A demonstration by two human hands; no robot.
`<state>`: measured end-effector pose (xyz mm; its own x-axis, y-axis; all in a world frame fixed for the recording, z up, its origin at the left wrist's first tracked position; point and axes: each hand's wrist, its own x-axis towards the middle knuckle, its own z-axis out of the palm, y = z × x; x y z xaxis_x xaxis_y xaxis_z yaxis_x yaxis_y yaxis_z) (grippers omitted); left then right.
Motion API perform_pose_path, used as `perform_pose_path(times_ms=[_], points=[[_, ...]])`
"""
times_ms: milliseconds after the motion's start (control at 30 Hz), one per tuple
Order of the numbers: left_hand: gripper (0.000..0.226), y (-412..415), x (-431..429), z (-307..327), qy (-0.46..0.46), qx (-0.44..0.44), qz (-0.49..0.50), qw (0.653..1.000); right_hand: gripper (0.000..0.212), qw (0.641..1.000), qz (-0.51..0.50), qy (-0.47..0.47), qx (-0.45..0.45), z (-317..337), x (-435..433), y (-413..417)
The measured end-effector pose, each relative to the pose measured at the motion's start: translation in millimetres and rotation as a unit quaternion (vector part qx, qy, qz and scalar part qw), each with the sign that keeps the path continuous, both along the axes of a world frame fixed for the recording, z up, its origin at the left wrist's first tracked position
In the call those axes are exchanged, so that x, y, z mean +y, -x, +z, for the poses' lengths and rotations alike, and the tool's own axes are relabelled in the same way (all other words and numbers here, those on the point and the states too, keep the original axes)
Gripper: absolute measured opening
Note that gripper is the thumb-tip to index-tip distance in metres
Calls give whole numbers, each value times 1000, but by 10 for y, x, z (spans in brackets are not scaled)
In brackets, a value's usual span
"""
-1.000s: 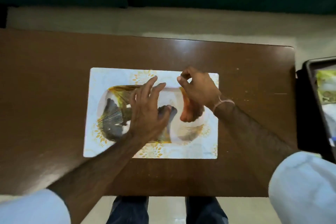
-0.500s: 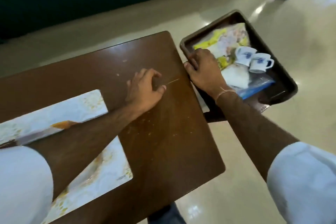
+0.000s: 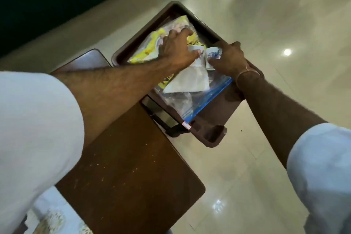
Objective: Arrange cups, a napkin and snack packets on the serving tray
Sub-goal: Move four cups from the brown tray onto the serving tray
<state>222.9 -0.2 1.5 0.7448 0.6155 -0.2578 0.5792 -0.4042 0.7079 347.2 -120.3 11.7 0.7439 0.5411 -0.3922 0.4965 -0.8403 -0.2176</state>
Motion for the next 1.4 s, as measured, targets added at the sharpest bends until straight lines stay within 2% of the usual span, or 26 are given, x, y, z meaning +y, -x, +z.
perform_pose_path(times_ms=[67,133,267,400,500,633,733,867,1000,1100,1233,1400], points=[[53,-150,18,-54,-37,64,-20,997,55,1000,12,16,12,-31,-1,-74],[48,-203,-8,-92,-65,90,-43,993,55,1000,23,17,7,-58,-11,-120],[29,-40,-32,-110,-16,23,-36,999,46,997,58,44,-17,-87,-83,-110],[27,414,-95,-14,47,-56,-15,997,40,993,85,73,-46,31,-218,62],[40,961,-194,43,65,-110,49,991,47,991,107,49,-60,167,-239,371],[79,1850,-367,108,72,-137,154,976,40,989,142,-37,-10,296,-152,1031],[78,2519,-482,116,49,-84,217,971,29,982,151,-107,33,349,-20,1695],[77,3333,-678,119,41,1,327,944,36,969,190,-138,73,310,208,2623],[77,4138,-893,163,40,49,430,901,62,946,212,-192,151,265,353,3566],[80,4626,-1067,204,41,75,510,856,82,921,281,-182,202,207,422,4158],[74,5061,-1361,202,95,61,612,783,78,892,375,-131,215,99,514,4844],[68,5316,-1634,51,155,40,736,658,78,857,448,-97,236,-116,590,5551]])
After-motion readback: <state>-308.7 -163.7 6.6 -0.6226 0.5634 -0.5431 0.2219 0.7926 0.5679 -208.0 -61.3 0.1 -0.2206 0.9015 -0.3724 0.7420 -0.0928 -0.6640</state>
